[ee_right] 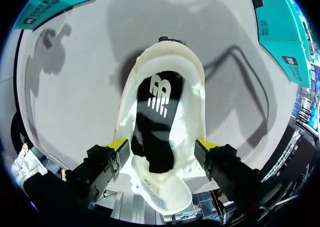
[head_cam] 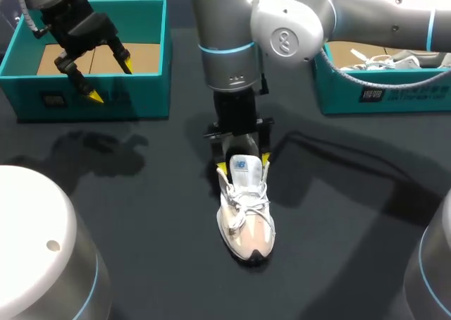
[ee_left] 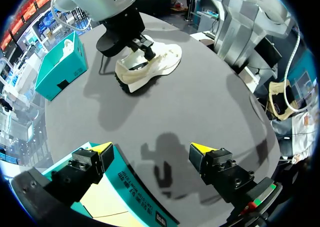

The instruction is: Take the shoe out of the shoebox, open the shoe tongue, remove and reinsert the insole, then place the shoe into the shoebox

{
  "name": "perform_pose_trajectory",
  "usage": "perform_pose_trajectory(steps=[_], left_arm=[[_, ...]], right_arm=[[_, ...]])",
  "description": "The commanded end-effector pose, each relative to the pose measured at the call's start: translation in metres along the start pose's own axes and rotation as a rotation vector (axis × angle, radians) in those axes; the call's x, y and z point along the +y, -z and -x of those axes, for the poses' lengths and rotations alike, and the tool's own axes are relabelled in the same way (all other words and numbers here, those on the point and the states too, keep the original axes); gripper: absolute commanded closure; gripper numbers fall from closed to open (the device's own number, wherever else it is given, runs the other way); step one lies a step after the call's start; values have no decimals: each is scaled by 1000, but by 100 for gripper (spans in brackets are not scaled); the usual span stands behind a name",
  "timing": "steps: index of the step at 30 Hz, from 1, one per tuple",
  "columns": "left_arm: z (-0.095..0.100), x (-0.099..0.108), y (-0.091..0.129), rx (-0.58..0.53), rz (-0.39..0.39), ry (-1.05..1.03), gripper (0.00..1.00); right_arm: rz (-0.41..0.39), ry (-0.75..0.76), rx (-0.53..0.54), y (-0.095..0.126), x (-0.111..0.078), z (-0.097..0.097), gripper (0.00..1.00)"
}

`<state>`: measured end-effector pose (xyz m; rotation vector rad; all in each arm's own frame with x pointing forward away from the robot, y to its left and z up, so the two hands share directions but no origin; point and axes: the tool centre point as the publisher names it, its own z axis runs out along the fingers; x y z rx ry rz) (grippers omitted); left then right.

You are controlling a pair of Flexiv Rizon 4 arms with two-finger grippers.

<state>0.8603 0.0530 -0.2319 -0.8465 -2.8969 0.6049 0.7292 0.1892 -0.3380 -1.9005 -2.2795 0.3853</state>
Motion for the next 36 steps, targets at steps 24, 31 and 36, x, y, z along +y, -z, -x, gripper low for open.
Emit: perform_pose_trajectory(steps=[24, 31, 36], left_arm=[[-1, 0, 0, 0, 2, -1, 0], [-1, 0, 0, 0, 2, -1, 0], [-1, 0, 0, 0, 2, -1, 0]], right_arm=[[34, -73, -17, 5, -26, 2, 2], [40, -95, 5, 3, -40, 3, 0], [37, -121, 14, 2, -55, 3, 0]])
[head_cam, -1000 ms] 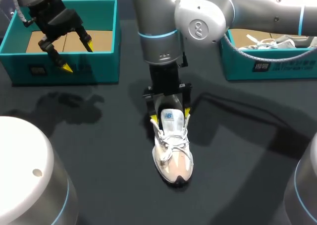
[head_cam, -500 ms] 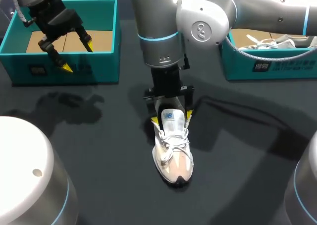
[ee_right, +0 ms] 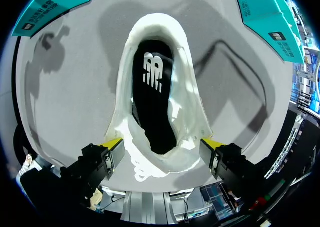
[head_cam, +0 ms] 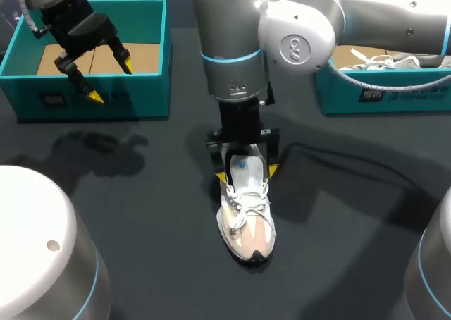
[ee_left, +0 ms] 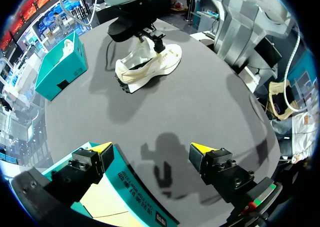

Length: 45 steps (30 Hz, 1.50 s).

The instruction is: Take the shoe out of the shoebox, open the shoe tongue, remove and reinsert the insole, then place the shoe into the shoebox

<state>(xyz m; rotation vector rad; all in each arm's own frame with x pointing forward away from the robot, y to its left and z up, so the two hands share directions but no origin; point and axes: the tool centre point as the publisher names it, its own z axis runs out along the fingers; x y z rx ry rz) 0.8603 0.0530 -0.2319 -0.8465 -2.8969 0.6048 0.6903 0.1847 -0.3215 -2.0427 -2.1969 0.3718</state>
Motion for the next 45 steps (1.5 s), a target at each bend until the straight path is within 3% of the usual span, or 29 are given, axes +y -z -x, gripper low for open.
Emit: perform_pose_trajectory(steps=[1, 17, 18, 22, 23, 26, 33, 45], left_arm=[[-1, 0, 0, 0, 2, -1, 0], [-1, 0, 0, 0, 2, -1, 0], [-1, 0, 0, 0, 2, -1, 0], [-1, 0, 0, 0, 2, -1, 0], [-1, 0, 0, 0, 2, -1, 0], [-1, 0, 0, 0, 2, -1, 0], [-1, 0, 0, 0, 2, -1, 0], [-1, 0, 0, 0, 2, -1, 0]], right_arm=[[8, -20, 15, -2, -15, 6, 0], [31, -80, 18, 13, -74, 6, 3], [31, -82, 18, 13, -77, 6, 6], [40, -95, 8, 17, -86, 6, 51], [45, -96, 5, 18, -86, 6, 55], [50, -88, -2, 20, -85, 5, 62], [78, -70, -19, 23, -81, 5, 66], [192, 88, 2, 22, -26, 4, 64]])
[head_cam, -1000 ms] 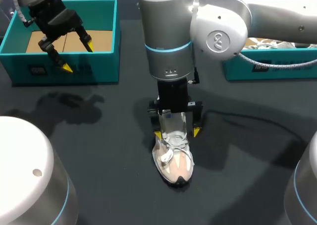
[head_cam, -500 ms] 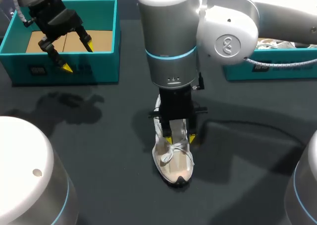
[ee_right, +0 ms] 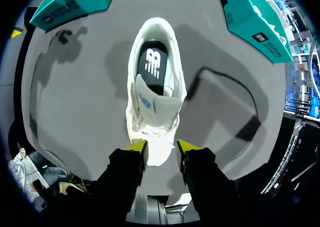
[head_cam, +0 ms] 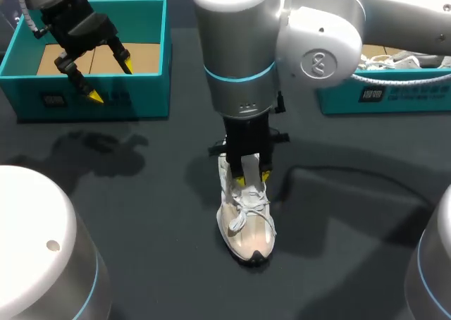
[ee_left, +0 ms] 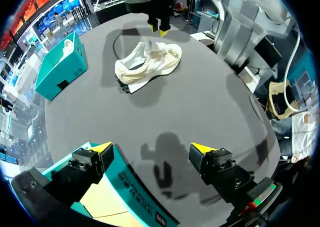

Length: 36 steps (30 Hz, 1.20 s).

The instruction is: Take the shoe out of the shoebox, open the shoe tongue, remove and reinsert the insole, then place the shoe into the shoebox

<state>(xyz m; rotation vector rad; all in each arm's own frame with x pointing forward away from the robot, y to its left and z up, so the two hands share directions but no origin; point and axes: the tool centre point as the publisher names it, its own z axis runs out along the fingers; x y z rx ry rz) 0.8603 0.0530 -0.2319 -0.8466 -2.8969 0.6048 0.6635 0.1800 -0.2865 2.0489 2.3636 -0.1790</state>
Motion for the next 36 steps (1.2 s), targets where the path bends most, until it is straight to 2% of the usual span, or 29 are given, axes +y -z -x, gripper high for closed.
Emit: perform_pose_trajectory(steps=[1, 8, 14, 22, 26, 29, 36], left_arm=[[-1, 0, 0, 0, 2, 0, 0], [-1, 0, 0, 0, 2, 0, 0], [-1, 0, 0, 0, 2, 0, 0], [-1, 0, 0, 0, 2, 0, 0], [-1, 0, 0, 0, 2, 0, 0], [-1, 0, 0, 0, 2, 0, 0], [-1, 0, 0, 0, 2, 0, 0]], right_arm=[[8, 35, 23, -9, 11, 0, 64], [50, 71, 94, -33, 28, 10, 64], [59, 120, 165, -57, 52, 16, 67], [71, 142, 95, -36, 51, 7, 67], [82, 162, 78, -33, 55, 6, 66], [86, 182, 84, -38, 61, 8, 65], [79, 208, 146, -66, 78, 20, 66]])
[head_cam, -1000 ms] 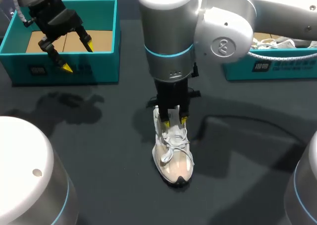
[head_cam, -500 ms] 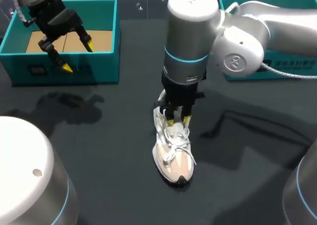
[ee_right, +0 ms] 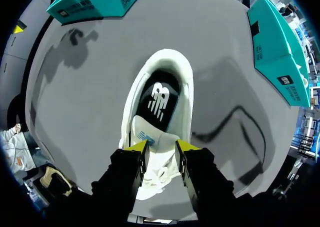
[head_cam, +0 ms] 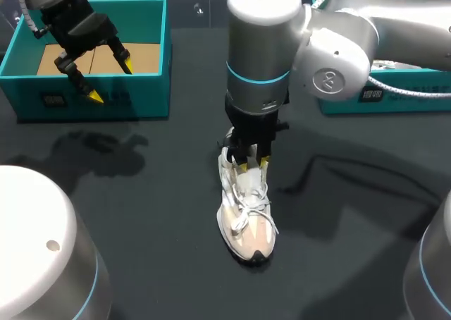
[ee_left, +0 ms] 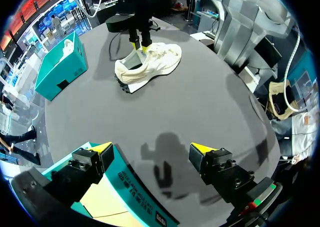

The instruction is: Take the shoe out of the shoebox, open the shoe tongue, remove and reinsert the insole, then place the shoe into the shoebox

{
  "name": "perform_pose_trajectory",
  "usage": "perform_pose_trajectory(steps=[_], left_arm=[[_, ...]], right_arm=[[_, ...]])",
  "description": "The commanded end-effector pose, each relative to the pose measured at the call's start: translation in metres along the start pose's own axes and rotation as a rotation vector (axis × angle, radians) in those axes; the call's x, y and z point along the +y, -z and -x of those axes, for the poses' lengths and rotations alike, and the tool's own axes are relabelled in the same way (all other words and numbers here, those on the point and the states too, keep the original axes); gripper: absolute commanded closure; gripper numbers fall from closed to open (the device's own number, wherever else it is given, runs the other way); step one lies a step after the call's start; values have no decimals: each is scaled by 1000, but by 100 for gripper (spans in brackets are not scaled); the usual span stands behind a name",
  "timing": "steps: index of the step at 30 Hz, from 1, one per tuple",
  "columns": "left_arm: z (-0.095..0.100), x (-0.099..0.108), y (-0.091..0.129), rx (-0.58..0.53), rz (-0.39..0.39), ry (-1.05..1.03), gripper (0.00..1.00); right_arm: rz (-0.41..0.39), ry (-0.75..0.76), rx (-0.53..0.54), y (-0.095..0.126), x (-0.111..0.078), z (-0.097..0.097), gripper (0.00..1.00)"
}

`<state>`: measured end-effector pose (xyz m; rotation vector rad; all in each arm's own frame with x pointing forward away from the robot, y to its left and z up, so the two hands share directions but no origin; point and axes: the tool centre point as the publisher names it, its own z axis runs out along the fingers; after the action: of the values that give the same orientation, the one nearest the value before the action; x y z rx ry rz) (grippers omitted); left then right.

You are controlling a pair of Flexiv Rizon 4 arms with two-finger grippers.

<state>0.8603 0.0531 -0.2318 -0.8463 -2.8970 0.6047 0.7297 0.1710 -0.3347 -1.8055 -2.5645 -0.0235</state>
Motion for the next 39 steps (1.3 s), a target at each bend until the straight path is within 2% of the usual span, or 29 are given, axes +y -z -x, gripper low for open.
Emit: perform_pose_trajectory(steps=[1, 4, 12, 16, 20, 23, 24, 26, 27, 30, 32, 33, 34, 35, 36, 39], left_arm=[[-1, 0, 0, 0, 2, -1, 0], [-1, 0, 0, 0, 2, -1, 0], [-1, 0, 0, 0, 2, -1, 0], [-1, 0, 0, 0, 2, -1, 0], [-1, 0, 0, 0, 2, -1, 0], [-1, 0, 0, 0, 2, -1, 0], [-1, 0, 0, 0, 2, -1, 0], [-1, 0, 0, 0, 2, -1, 0], [-1, 0, 0, 0, 2, -1, 0], [-1, 0, 0, 0, 2, -1, 0], [-1, 0, 0, 0, 2, -1, 0], [-1, 0, 0, 0, 2, -1, 0], [-1, 0, 0, 0, 2, -1, 0], [-1, 0, 0, 0, 2, -1, 0], [-1, 0, 0, 0, 2, -1, 0], [-1, 0, 0, 0, 2, -1, 0]], right_arm=[[-12, 6, 71, -24, 7, 9, 67], [-5, 21, 63, -20, 8, 8, 67], [-1, 99, -55, 25, 9, -2, 64], [-14, 167, -105, 41, 13, -1, 60], [-9, 290, -143, 52, 18, 6, 59], [7, 440, -188, 60, 21, 9, 55], [11, 508, -205, 62, 23, 11, 53], [5, 554, -232, 66, 24, 12, 37], [1, 600, -250, 69, 25, 14, 36], [28, 682, -268, 75, 27, 19, 21], [56, 751, -266, 78, 29, 23, 17], [79, 808, -260, 80, 30, 23, 6], [104, 874, -246, 81, 30, 23, 0], [122, 896, -225, 82, 29, 22, 0], [101, 840, -208, 83, 28, 24, 0], [101, 840, -208, 83, 28, 24, 0]])
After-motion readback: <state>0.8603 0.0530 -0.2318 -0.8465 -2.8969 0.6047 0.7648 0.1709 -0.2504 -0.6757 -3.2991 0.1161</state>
